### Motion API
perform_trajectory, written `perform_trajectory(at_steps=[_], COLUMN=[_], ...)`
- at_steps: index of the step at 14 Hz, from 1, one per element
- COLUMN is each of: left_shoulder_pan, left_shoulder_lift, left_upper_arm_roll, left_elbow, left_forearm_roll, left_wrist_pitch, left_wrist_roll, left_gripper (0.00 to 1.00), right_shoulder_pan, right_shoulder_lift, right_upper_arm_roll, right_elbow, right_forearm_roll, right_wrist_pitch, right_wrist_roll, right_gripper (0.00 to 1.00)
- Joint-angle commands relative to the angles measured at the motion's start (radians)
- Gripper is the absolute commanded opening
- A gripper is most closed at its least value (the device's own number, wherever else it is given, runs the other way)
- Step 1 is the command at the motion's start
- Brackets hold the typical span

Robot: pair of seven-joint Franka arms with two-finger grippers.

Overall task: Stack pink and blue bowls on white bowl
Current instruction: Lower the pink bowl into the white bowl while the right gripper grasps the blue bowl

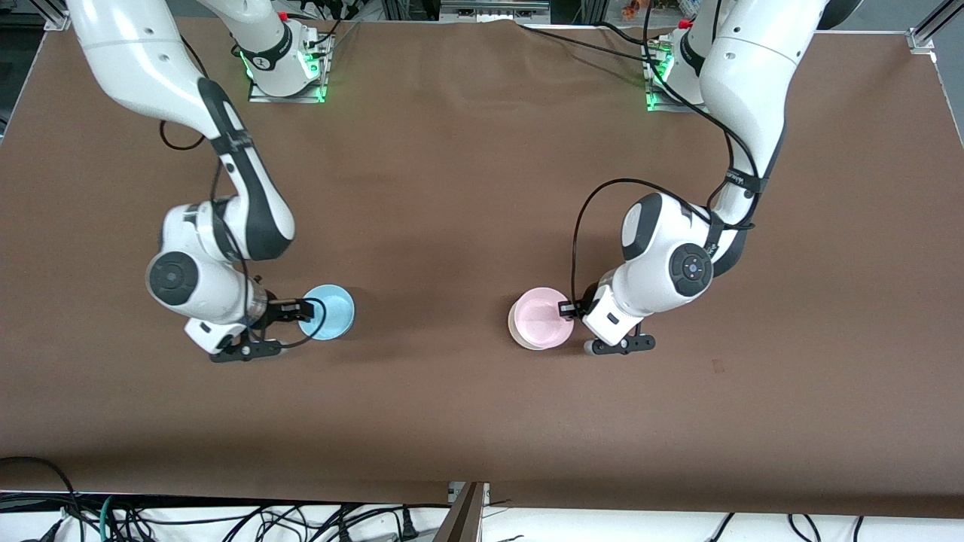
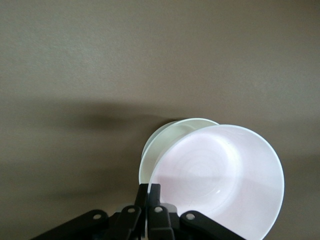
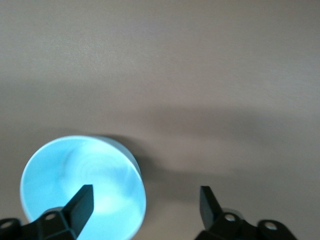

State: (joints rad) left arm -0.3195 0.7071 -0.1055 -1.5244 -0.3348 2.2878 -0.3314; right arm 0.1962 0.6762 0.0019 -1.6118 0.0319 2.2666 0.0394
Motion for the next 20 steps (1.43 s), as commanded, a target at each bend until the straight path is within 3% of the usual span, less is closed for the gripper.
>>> perform_trajectory(at_steps=[1, 4, 9, 12, 16, 17, 20], left_shoulder_pan=[-0.003, -0.009, -0.015, -0.018, -0.019, -0.019, -0.009], left_shoulder_lift=[0.017, 0.023, 0.041, 0.048, 0.068, 0.069, 0.051], left_upper_arm_roll=[-0.002, -0.002, -0.003, -0.003, -0.016, -0.016, -0.014], left_elbow=[0.015, 0.015, 0.015, 0.015, 0.015, 0.015, 0.016], left_forearm_roll=[0.025, 0.025, 0.086, 0.085, 0.085, 0.083, 0.079], left_wrist_pitch=[0.027, 0.029, 0.030, 0.053, 0.081, 0.084, 0.072], left_wrist_roll=[-0.018, -0.018, -0.032, -0.041, -0.064, -0.064, -0.066], left_gripper=[0.00, 0.00, 0.00, 0.00, 0.00, 0.27, 0.53], right_shoulder_pan=[0.002, 0.002, 0.003, 0.003, 0.012, 0.017, 0.037], right_shoulder_lift=[0.031, 0.028, 0.020, 0.013, 0.000, 0.000, 0.000], right_upper_arm_roll=[0.000, 0.000, 0.024, 0.029, 0.029, 0.029, 0.030], right_elbow=[0.004, 0.001, 0.000, 0.004, 0.090, 0.122, 0.176], right_forearm_roll=[0.016, 0.022, 0.025, 0.026, 0.166, 0.180, 0.229], right_wrist_pitch=[0.037, 0.013, -0.044, -0.050, -0.149, -0.174, -0.203], right_wrist_roll=[0.010, 0.010, 0.075, 0.097, 0.096, 0.096, 0.141], right_gripper=[0.78, 0.62, 0.20, 0.00, 0.00, 0.00, 0.00])
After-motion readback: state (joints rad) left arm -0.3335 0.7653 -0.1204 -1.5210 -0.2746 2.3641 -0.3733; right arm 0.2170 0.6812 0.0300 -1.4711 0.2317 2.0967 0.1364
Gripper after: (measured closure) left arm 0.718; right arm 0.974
